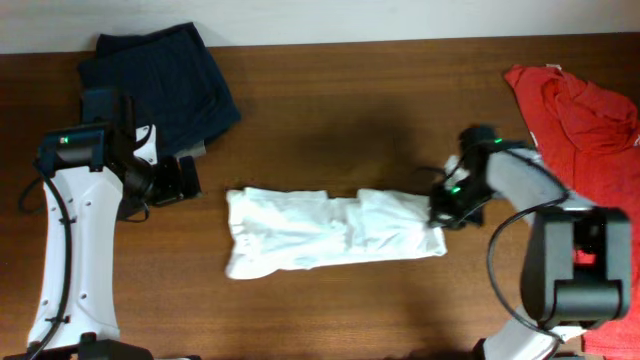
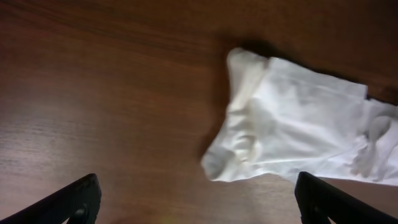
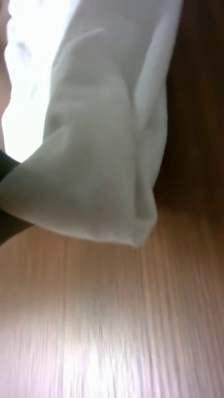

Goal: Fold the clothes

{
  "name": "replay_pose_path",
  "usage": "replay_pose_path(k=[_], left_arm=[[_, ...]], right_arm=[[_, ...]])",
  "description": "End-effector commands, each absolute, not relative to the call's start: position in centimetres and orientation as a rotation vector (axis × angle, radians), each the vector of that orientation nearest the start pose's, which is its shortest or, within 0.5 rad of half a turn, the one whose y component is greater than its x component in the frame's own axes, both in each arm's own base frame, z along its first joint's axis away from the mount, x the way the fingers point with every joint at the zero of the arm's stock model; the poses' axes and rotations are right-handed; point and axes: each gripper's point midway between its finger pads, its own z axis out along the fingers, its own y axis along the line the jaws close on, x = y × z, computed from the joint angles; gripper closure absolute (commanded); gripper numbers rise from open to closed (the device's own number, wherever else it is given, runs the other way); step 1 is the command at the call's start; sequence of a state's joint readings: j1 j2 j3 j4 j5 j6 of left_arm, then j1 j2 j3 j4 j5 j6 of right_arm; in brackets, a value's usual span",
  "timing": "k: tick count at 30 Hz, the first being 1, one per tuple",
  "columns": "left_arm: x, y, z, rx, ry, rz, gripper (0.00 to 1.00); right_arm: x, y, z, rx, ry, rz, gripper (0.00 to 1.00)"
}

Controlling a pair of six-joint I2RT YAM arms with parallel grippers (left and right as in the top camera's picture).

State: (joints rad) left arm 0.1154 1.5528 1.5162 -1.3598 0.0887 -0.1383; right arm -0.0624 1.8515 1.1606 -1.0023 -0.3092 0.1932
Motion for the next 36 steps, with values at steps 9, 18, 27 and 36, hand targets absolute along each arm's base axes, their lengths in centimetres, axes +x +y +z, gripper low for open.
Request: replay_pose_path(k=[9, 18, 27, 36], left_arm=[[29.5, -5.6, 5.4, -0.149, 2.963, -0.796, 0.01], [28.9, -11.7, -0.4, 0.16, 3.038, -0.932, 0.01], [28.9, -8.0, -3.6, -0.127, 3.251, -0.441, 1.0], [32.7, -5.7, 10.1, -0.172, 3.311, 0.032, 1.0]], right_arm=[[32.0, -4.2, 4.3, 0.497, 3.142, 0.084, 0.01], [36.0, -10.0, 8.5, 0.772, 2.911, -0.081, 0.01], [36.2, -10.5, 9.0, 0.769, 2.903, -0.118, 0.01], [36.2, -10.5, 9.0, 0.769, 2.902, -0.118, 0.01]])
